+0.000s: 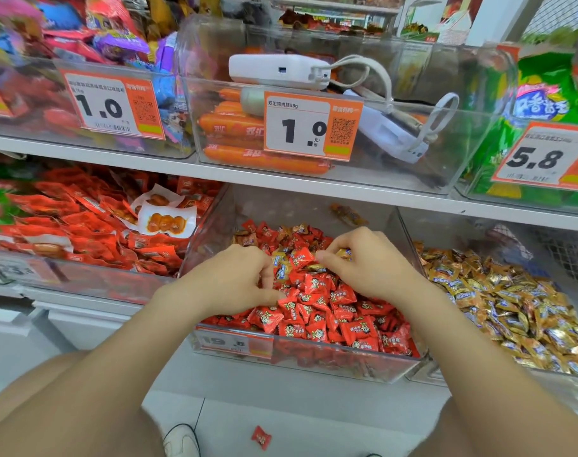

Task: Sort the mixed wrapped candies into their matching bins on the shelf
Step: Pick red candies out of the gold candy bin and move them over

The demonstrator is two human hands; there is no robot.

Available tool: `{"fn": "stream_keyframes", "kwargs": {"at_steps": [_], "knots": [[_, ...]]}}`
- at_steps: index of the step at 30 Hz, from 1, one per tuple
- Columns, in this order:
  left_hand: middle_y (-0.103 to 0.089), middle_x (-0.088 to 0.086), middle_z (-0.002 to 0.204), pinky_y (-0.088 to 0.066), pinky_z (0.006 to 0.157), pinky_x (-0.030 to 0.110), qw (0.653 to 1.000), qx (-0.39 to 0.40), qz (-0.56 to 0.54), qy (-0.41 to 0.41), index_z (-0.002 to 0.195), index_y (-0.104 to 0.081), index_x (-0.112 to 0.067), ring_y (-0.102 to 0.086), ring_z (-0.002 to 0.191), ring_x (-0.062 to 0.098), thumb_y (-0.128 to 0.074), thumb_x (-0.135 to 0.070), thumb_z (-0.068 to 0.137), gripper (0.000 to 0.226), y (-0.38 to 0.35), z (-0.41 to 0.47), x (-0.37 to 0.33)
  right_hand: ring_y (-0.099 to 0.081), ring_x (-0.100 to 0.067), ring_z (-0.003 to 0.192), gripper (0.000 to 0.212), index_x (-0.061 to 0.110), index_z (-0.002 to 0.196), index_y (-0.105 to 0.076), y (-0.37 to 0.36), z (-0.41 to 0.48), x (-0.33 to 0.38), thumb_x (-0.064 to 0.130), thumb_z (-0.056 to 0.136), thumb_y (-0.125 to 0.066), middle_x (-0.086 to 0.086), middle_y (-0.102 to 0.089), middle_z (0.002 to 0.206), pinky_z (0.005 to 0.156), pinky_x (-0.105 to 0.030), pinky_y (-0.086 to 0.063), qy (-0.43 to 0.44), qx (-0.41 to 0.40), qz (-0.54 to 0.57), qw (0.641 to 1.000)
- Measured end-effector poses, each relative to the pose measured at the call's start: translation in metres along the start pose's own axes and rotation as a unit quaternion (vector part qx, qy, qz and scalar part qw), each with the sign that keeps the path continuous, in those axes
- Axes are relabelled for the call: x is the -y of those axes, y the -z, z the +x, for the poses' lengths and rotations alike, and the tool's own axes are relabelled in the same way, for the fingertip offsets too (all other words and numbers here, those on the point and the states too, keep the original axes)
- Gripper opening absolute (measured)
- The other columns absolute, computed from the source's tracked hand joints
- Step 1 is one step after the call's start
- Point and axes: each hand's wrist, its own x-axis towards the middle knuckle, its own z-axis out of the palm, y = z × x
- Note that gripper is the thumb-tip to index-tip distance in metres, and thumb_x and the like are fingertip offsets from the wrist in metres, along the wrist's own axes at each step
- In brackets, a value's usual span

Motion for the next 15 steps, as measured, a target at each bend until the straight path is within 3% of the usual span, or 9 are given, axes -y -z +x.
{"fn": "stream_keyframes", "kwargs": {"at_steps": [4,6,8,10,12,13,15], "knots": [[-0.053,-0.004,0.063,-0.032,0.054,0.015,0.999,0.036,0.031,0.004,0.108,-0.075,-0.025,-0.049,0.055,-0.002,-0.079,-0.049,0.088,0.031,0.002,0.002,0.002,-0.068,-0.022,0.111,0.029,0.038,0.107,-0.078,-0.006,0.009,0.006,0.062,0.094,-0.067,0.008,-0.076,0.116,0.092,-0.047,-0.059,0.006,0.042,-0.066,0.997],[-0.058,-0.016,0.073,-0.032,0.054,0.013,0.998,0.044,0.036,0.003,0.116,-0.076,-0.025,-0.05,0.059,-0.005,-0.077,-0.049,0.09,0.035,0.001,0.002,0.002,-0.071,-0.018,0.098,0.019,0.036,0.098,-0.081,-0.007,0.013,0.008,0.051,0.093,-0.071,0.01,-0.077,0.108,0.088,-0.045,-0.061,-0.002,0.068,-0.064,0.996],[-0.056,-0.022,0.056,-0.034,0.053,0.011,0.999,0.043,0.022,0.005,0.106,-0.081,-0.025,-0.053,0.062,-0.012,-0.075,-0.042,0.093,0.022,-0.001,0.004,0.001,-0.071,-0.014,0.082,0.015,0.033,0.086,-0.082,-0.006,0.016,0.008,0.04,0.092,-0.07,0.013,-0.077,0.093,0.082,-0.042,-0.063,-0.014,0.081,-0.058,0.995],[-0.055,-0.031,0.053,-0.037,0.053,0.011,0.999,0.043,0.013,0.007,0.094,-0.08,-0.023,-0.054,0.062,-0.014,-0.071,-0.037,0.097,0.017,-0.001,0.004,0.0,-0.068,-0.013,0.071,0.018,0.031,0.08,-0.081,-0.003,0.015,0.008,0.037,0.09,-0.068,0.012,-0.076,0.083,0.075,-0.039,-0.062,-0.028,0.079,-0.044,0.995],[-0.062,-0.014,0.062,-0.041,0.056,0.017,0.999,0.03,0.009,0.01,0.087,-0.074,-0.015,-0.055,0.06,0.0,-0.06,-0.034,0.103,0.029,-0.001,0.004,0.001,-0.065,-0.017,0.065,0.026,0.024,0.073,-0.077,0.002,0.012,0.01,0.041,0.088,-0.066,0.009,-0.071,0.071,0.066,-0.034,-0.057,-0.048,0.05,-0.012,0.998],[-0.064,-0.004,0.069,-0.045,0.059,0.026,1.0,0.014,0.007,0.015,0.084,-0.069,-0.01,-0.054,0.062,0.005,-0.052,-0.032,0.105,0.034,-0.001,0.004,0.001,-0.063,-0.02,0.063,0.031,0.018,0.071,-0.072,0.004,0.011,0.01,0.043,0.087,-0.064,0.007,-0.066,0.064,0.062,-0.032,-0.054,-0.054,0.029,-0.003,0.998],[-0.06,0.007,0.074,-0.041,0.06,0.037,0.999,-0.038,-0.002,0.033,0.074,-0.053,-0.007,-0.053,0.067,0.018,-0.042,-0.029,0.104,0.039,-0.001,0.006,0.001,-0.057,-0.026,0.06,0.043,0.008,0.069,-0.061,0.005,0.01,0.008,0.046,0.089,-0.06,0.002,-0.053,0.054,0.057,-0.031,-0.044,-0.053,-0.006,0.002,0.999]]}}
